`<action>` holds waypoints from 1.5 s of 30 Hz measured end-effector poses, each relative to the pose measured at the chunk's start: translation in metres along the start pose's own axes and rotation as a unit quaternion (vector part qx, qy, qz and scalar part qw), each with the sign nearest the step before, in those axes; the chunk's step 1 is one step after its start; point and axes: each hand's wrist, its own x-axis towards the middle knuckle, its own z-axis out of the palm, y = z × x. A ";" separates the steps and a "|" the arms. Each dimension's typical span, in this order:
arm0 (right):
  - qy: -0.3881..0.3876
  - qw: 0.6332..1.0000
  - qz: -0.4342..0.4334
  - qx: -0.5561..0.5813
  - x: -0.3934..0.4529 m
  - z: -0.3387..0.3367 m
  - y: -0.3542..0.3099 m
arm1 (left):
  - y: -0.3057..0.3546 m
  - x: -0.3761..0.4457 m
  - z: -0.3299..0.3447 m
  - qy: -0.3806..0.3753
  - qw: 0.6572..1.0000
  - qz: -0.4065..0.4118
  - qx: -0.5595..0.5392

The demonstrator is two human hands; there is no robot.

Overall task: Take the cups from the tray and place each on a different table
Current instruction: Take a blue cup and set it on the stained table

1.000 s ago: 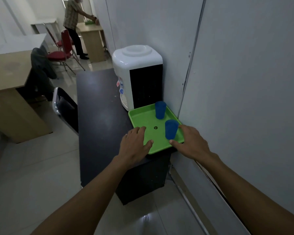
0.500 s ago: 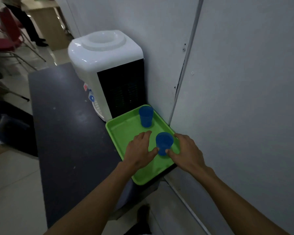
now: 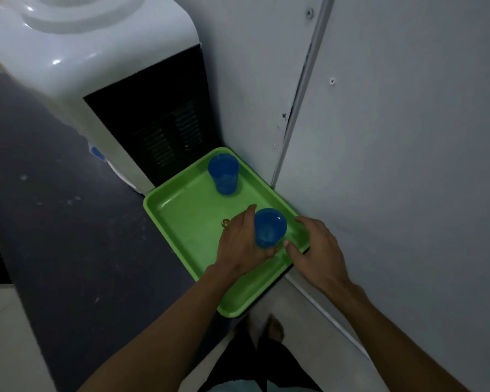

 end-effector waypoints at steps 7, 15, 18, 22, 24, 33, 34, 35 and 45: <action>0.003 1.000 0.011 0.011 0.003 0.002 0.007 | -0.005 0.012 0.006 0.016 0.999 0.022 -0.017; 0.004 0.999 0.031 0.014 0.005 -0.002 0.009 | -0.006 0.016 0.004 0.050 0.998 0.038 -0.031; 0.007 0.999 0.037 0.015 0.004 -0.004 0.010 | -0.004 0.017 0.006 0.044 0.998 0.033 -0.039; 0.012 0.999 0.050 0.005 0.000 -0.006 0.012 | -0.002 0.020 0.007 0.054 0.997 0.036 -0.043; 0.016 0.998 0.060 0.003 -0.001 -0.008 0.013 | -0.003 0.021 0.007 0.053 0.997 0.038 -0.047; 0.052 0.993 0.100 0.043 -0.007 -0.020 0.008 | -0.002 0.013 -0.007 0.065 0.991 0.104 -0.043; 0.056 0.989 0.115 0.069 -0.007 -0.022 0.006 | -0.001 0.011 -0.011 0.068 0.990 0.118 -0.040; 0.059 0.984 0.132 0.104 -0.007 -0.024 0.004 | 0.002 0.010 -0.015 0.073 0.987 0.135 -0.037; -0.111 0.885 0.264 0.367 -0.008 -0.046 -0.026 | 0.043 0.001 -0.050 0.130 0.947 0.293 -0.003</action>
